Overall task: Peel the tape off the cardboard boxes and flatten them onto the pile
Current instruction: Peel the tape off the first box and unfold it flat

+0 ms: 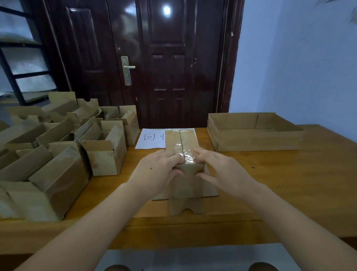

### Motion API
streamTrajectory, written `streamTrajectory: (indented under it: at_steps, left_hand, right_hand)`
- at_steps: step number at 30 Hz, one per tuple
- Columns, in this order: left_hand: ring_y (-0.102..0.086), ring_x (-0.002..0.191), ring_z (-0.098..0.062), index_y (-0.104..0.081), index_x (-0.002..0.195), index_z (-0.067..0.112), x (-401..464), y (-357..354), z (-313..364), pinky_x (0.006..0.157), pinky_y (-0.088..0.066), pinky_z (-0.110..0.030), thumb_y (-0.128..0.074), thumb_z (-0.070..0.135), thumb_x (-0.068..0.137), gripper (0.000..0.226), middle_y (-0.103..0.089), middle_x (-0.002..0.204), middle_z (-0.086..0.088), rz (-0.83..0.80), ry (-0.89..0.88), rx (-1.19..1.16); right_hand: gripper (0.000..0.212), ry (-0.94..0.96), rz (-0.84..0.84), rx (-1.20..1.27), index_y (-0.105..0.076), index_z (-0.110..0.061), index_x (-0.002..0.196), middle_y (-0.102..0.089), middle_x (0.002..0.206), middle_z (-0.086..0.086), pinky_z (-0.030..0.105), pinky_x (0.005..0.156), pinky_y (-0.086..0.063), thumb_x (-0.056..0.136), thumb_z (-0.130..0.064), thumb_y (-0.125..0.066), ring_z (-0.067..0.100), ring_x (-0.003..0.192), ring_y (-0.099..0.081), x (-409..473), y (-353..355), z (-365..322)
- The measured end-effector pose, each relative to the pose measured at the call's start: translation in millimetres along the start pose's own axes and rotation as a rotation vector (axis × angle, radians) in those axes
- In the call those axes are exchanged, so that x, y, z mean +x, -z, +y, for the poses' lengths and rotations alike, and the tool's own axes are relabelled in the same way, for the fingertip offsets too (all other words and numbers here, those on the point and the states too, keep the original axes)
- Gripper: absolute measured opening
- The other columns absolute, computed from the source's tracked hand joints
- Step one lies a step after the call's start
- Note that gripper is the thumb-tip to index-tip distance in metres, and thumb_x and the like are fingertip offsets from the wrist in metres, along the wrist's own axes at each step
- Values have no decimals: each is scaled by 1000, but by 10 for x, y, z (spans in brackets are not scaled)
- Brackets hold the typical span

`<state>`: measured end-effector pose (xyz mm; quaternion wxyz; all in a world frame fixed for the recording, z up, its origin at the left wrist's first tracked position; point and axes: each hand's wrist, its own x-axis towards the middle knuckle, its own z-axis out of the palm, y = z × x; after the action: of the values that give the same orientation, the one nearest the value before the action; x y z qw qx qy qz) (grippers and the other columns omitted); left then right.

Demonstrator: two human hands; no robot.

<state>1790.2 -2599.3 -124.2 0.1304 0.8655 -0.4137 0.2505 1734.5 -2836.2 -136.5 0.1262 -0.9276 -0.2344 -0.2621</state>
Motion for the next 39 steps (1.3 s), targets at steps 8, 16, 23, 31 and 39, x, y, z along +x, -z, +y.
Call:
streamTrajectory:
  at_steps: [8, 16, 23, 31, 39]
  left_hand:
    - [-60, 97, -12, -69, 118, 24, 8, 42, 25, 80, -49, -24, -67, 37, 97, 24, -69, 109, 8, -6, 26, -12]
    - [-59, 101, -11, -68, 121, 25, 14, 40, 36, 84, -52, -26, -67, 37, 97, 26, -68, 112, 8, -14, 37, -20]
    - [-57, 106, -8, -63, 126, 28, 17, 36, 82, 87, -49, -21, -63, 40, 99, 30, -64, 119, 11, -17, 49, 22]
    - [-51, 126, -15, -51, 136, 23, 93, -102, 305, 108, -44, -28, -66, 51, 94, 52, -55, 139, 3, 65, 46, 128]
    - [-65, 105, -22, -61, 111, 18, 134, -274, 367, 100, -53, -37, -77, 35, 86, 34, -68, 111, -1, 115, 9, 114]
  right_hand:
    - [8, 254, 93, -190, -73, -11, 91, -63, 138, 12, 30, 85, -61, 89, -18, -77, 23, 114, -69, -57, 11, -31]
    - [8, 191, 113, -231, -74, -9, 86, -63, 137, 15, 35, 93, -59, 83, -11, -81, 26, 122, -65, -64, -30, -171]
    - [18, 61, 135, -212, -71, -9, 76, -68, 128, 19, 32, 81, -61, 71, -9, -89, 25, 98, -75, -26, -68, -294]
    - [27, 53, 153, -221, -71, -6, 81, -73, 117, 19, 34, 78, -61, 65, -8, -93, 26, 89, -76, 37, -35, -235]
    - [13, 65, 88, -44, -68, -9, 85, -65, 135, 13, 22, 87, -58, 83, -8, -81, 15, 95, -72, -20, -25, -118]
